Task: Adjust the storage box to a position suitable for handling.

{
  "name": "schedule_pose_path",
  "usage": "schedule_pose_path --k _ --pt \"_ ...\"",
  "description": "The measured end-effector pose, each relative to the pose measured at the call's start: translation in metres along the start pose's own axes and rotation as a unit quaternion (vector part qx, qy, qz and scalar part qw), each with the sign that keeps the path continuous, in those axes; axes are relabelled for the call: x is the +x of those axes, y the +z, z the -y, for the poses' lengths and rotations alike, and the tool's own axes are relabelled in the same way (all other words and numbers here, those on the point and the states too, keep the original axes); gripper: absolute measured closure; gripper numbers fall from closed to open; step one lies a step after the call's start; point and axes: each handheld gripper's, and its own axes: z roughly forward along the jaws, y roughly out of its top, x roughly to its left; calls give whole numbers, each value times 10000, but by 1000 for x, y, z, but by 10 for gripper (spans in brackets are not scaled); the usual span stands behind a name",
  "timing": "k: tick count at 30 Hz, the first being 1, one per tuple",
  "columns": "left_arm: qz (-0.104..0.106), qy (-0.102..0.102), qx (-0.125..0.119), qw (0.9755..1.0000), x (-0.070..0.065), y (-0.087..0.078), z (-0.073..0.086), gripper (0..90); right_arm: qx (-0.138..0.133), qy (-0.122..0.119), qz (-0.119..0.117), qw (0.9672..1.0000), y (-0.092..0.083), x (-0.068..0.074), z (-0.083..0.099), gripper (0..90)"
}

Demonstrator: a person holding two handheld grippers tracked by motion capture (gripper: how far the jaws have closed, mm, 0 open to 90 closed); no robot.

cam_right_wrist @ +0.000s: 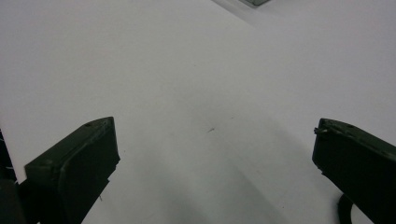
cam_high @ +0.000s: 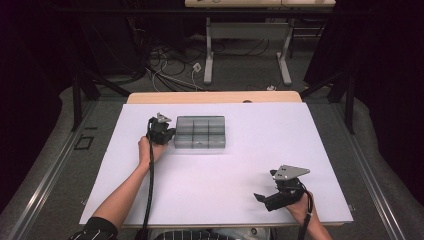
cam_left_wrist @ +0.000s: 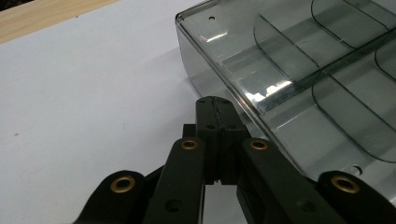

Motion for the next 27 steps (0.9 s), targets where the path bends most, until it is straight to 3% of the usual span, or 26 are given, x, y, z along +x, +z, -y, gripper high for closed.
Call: schedule_pose_path --k 27 --pt "193 126 -95 9997 -27 12 -15 900 -3 4 -21 10000 0 0 0 0"
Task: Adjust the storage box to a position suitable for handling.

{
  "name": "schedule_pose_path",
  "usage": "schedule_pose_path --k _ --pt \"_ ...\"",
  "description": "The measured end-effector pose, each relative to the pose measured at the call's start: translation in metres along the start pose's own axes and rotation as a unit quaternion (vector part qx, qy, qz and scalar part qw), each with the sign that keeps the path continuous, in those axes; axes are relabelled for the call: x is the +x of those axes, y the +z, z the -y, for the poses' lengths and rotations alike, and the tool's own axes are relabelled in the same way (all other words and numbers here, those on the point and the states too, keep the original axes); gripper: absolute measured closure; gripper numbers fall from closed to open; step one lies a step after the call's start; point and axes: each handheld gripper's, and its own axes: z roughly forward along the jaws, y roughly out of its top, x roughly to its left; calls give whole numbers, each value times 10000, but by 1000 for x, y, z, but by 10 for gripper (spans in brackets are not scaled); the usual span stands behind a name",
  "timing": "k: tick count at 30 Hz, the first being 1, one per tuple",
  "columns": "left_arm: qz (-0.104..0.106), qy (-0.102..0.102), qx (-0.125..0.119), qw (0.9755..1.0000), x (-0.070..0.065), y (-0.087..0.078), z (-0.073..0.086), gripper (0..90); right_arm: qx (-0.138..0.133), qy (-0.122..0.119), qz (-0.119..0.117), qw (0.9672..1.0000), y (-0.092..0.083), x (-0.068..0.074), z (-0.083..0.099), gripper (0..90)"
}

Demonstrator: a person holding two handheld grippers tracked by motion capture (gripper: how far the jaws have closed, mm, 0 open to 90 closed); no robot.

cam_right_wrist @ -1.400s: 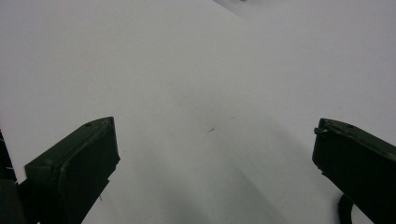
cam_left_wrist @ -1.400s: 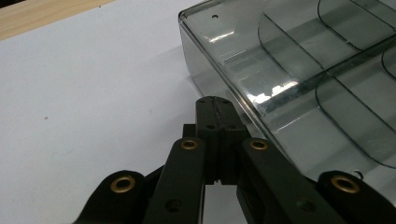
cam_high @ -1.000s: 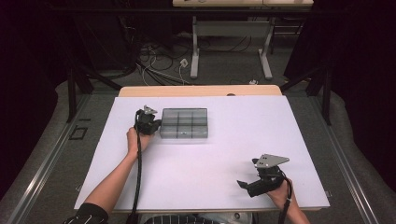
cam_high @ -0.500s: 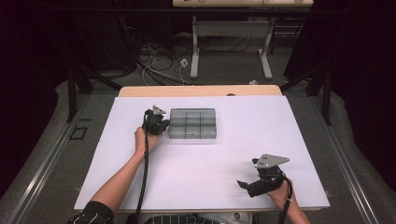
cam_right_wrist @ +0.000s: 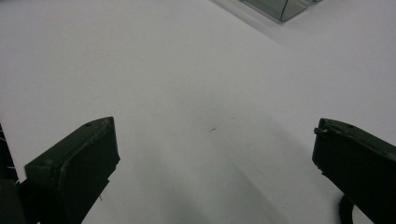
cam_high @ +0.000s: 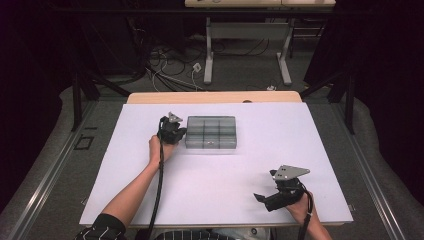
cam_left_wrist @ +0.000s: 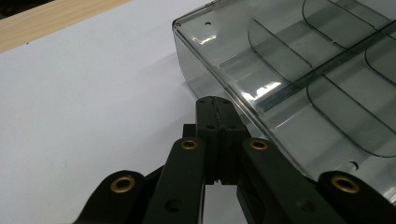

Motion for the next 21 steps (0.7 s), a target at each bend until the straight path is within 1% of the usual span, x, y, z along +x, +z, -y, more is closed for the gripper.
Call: schedule_pose_path --k 4,7,8,11,12,14,15,17,18,19,20,21 --pt "25 47 -24 10000 -3 2 -2 900 -3 -10 -5 10000 0 0 0 0" --pt "49 39 -26 10000 -5 3 -3 900 5 -10 15 10000 0 0 0 0" --pt "27 74 -6 10000 -5 3 -3 900 5 -10 15 10000 0 0 0 0" --pt "56 158 9 9999 -5 3 -3 899 6 -9 13 10000 0 0 0 0" --pt "56 158 9 9999 -5 3 -3 899 6 -9 13 10000 0 0 0 0" --pt "-52 218 -81 9997 -5 1 -6 899 29 -10 -1 10000 -1 0 0 0" --pt "-52 218 -81 9997 -5 1 -6 899 35 -12 -18 10000 -1 0 0 0" --pt "-103 140 -162 9997 -2 -2 -10 899 24 -8 0 10000 -1 0 0 0" --pt "-115 132 -227 9996 -1 -3 -14 899 37 -13 -17 10000 -1 0 0 0" --pt "-110 90 -248 9996 0 -4 -17 899 2 -9 12 10000 0 0 0 0" --pt "-108 28 -326 9994 1 -6 -25 899 37 -16 -18 10000 -1 0 0 0" --pt "-108 28 -326 9994 1 -6 -25 899 37 -16 -18 10000 -1 0 0 0"
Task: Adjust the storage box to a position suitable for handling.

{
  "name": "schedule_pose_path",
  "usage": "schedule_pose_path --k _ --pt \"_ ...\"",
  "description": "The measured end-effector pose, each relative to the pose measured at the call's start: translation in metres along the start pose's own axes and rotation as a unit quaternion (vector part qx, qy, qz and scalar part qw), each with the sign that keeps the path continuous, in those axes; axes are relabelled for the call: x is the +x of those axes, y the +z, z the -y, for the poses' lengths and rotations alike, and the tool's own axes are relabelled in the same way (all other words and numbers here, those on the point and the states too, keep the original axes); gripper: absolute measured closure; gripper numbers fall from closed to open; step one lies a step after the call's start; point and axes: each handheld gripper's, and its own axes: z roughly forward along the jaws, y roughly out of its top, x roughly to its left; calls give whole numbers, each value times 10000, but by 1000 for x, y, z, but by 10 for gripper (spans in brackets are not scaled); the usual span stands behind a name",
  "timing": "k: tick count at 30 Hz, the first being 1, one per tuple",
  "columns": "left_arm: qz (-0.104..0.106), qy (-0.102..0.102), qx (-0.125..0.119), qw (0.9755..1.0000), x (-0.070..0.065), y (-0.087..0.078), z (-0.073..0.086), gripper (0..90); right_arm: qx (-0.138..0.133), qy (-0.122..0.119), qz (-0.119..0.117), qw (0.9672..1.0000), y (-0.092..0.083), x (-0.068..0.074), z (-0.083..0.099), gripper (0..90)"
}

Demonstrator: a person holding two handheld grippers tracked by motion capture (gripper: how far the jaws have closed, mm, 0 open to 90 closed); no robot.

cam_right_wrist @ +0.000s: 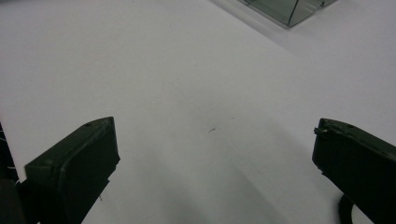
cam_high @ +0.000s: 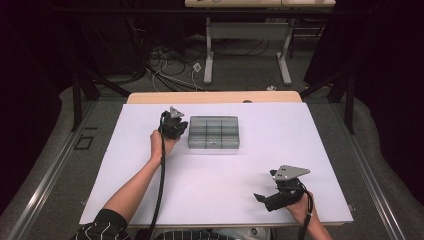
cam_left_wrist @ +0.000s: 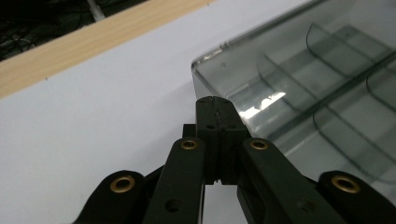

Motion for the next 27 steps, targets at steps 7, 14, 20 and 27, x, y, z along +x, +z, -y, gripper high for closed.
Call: schedule_pose_path --k 7,14,20,27 --pt "71 -21 -8 10000 -6 11 -31 898 1 10 3 10000 0 0 0 0" --pt "71 -18 168 9998 -20 34 -54 887 -8 7 -29 10000 -1 1 0 0" --pt "44 5 325 9995 -30 49 -66 892 14 -8 -20 10000 -2 1 0 0" --pt "36 -23 538 9985 -34 63 -71 899 -45 -12 -52 10000 0 0 1 0"
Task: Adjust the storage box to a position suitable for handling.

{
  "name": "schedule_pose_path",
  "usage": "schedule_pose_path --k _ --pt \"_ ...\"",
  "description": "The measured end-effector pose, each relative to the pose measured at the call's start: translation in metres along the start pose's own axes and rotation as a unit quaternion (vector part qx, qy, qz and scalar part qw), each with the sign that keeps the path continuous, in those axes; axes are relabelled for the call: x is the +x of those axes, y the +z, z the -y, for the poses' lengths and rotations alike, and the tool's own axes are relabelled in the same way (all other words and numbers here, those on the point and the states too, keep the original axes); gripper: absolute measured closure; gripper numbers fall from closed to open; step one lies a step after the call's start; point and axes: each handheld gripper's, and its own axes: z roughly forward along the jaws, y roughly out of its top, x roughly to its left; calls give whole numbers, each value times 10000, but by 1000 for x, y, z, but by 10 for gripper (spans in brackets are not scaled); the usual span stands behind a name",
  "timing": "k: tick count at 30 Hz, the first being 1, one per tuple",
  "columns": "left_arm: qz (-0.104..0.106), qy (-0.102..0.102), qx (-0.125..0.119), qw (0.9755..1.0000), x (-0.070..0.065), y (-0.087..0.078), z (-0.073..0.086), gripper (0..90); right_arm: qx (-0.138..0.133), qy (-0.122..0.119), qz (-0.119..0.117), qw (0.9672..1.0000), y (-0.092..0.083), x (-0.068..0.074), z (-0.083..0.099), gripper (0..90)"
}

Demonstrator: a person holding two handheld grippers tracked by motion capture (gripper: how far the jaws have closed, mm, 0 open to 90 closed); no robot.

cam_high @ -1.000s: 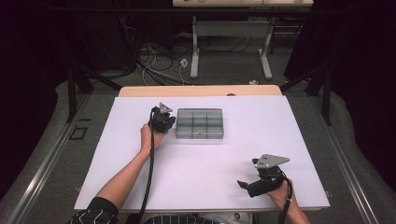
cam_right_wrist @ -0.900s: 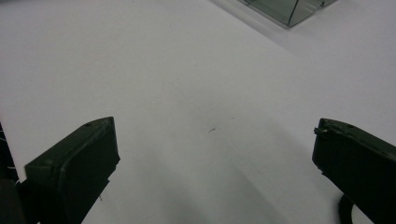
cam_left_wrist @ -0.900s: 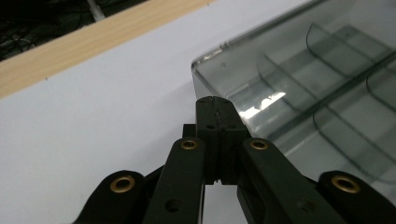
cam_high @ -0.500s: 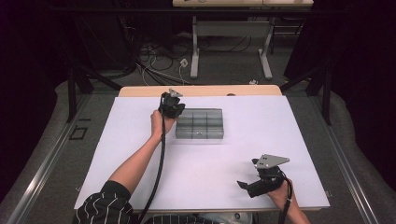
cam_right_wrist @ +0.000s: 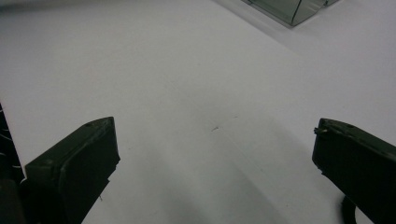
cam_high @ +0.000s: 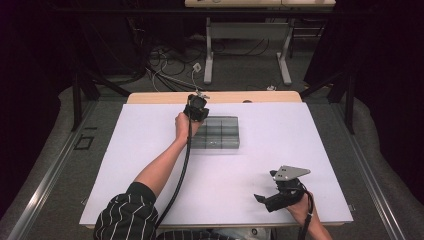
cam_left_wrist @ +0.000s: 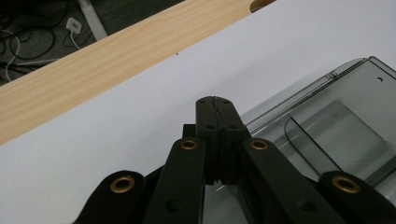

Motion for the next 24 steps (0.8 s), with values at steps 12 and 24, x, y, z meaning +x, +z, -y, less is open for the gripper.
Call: schedule_pose_path --k 12,24 --pt "-41 -44 75 10000 0 12 -1 900 51 -15 -2 10000 0 0 0 0" --pt "-16 131 295 9995 -8 18 -9 900 76 -15 -25 10000 0 0 0 0"
